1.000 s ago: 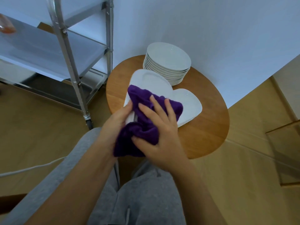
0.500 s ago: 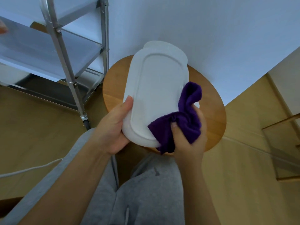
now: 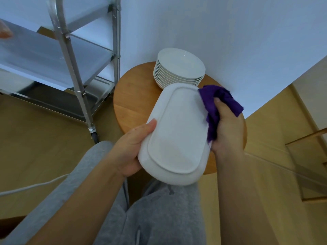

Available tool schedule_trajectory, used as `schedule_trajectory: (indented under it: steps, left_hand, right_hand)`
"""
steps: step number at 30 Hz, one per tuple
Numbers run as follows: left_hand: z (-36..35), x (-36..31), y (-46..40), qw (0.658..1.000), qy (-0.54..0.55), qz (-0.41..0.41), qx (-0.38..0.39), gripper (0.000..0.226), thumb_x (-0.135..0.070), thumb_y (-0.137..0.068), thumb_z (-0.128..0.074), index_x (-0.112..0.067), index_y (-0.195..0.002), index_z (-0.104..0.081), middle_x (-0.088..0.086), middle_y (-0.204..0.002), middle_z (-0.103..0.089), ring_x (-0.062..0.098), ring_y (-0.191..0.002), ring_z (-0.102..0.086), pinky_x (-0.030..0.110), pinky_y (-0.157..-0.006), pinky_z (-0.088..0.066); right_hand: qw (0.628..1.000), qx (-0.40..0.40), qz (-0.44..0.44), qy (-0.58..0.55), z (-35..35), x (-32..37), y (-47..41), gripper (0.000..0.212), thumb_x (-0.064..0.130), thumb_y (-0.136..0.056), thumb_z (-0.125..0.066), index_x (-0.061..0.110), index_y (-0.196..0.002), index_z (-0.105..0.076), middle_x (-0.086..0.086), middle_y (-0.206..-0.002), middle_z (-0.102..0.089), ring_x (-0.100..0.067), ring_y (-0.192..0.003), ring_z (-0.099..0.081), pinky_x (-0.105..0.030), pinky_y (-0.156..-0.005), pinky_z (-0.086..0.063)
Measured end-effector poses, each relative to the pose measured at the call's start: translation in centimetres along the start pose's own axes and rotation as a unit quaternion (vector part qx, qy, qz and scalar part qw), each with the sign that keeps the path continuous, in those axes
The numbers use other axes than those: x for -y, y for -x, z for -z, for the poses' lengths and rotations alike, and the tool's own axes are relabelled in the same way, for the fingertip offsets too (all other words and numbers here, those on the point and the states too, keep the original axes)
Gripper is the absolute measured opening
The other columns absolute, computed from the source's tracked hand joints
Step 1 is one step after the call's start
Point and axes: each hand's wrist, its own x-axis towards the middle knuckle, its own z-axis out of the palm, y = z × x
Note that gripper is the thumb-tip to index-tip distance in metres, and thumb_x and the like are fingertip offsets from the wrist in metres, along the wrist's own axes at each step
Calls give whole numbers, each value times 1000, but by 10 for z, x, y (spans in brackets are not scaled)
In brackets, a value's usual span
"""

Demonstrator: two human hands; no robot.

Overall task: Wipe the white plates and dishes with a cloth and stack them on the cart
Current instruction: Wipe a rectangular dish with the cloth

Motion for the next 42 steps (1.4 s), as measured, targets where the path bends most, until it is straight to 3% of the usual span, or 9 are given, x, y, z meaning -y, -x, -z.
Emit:
schedule_trajectory:
  steps: [7,12,15,17,20,23,29,36,42]
  left_hand:
    - [3,-3,-5,983,30,-89,-157,34,-36,-74,-54,-21,-104,-63,4,-95,-74,22,-84,-71,32,-60,-59]
    - [5,-15,-11,969,11,-146,-199,27,-35,-87,-50,-24,-109,-58,0,-96,-74,18,-87,-70,31,-62,-58]
    - [4,-35,-19,943,-72,-217,-243,17,-33,-91,-50,-27,-104,-59,-9,-94,-73,11,-87,-70,22,-63,-56]
    - [7,-47,-26,886,-255,-247,-298,20,-38,-89,-51,-29,-105,-58,-14,-95,-69,8,-88,-66,17,-60,-52]
    - [22,-55,-48,700,-589,-236,-328,39,-42,-96,-41,-18,-124,-54,0,-101,-62,12,-87,-62,25,-63,-52]
    - [41,-48,-80,559,-738,-196,-323,42,-37,-99,-38,-19,-135,-48,11,-118,-63,28,-101,-62,44,-80,-51]
    - [74,-12,-129,461,-843,-97,-260,37,-32,-99,-39,-19,-133,-49,8,-125,-60,29,-111,-56,44,-84,-50]
    - [83,20,-147,433,-875,-3,-219,45,-32,-100,-33,-20,-143,-30,9,-148,-35,28,-134,-34,42,-105,-36]
    - [82,28,-150,467,-862,56,-190,52,-40,-100,-27,-20,-148,-20,9,-157,-11,30,-144,-9,48,-115,-10]
  right_hand:
    - [996,-22,-55,73,-2,-64,43,37,21,-80,-71,23,-115,-59,0,-107,-68,-20,-98,-65,-37,-79,-57]
    - [992,16,-33,122,1,-80,64,39,29,-75,-73,45,-101,-48,21,-98,-59,-5,-89,-60,-11,-58,-51]
    - [990,-1,-16,137,6,-84,63,42,23,-77,-72,45,-102,-46,19,-104,-58,-5,-91,-59,-10,-57,-51]
    - [993,-31,-11,117,11,-83,59,47,25,-73,-74,45,-105,-46,18,-106,-58,-8,-94,-59,-13,-57,-51]
    - [993,-66,-1,98,17,-81,48,54,29,-70,-75,45,-111,-44,18,-106,-58,-9,-96,-58,-12,-56,-51]
    - [990,-83,10,111,22,-81,36,53,28,-76,-74,43,-116,-42,18,-107,-57,-10,-98,-57,-19,-66,-52]
    - [989,-80,11,125,23,-84,17,48,25,-77,-74,47,-106,-43,21,-103,-55,-8,-94,-57,-16,-62,-50]
    - [987,-81,2,136,23,-95,6,45,24,-77,-74,48,-102,-45,17,-108,-57,-13,-101,-58,-36,-84,-54]
    - [987,-80,8,141,25,-98,0,44,22,-78,-73,47,-101,-46,17,-105,-58,-12,-99,-59,-31,-80,-54]
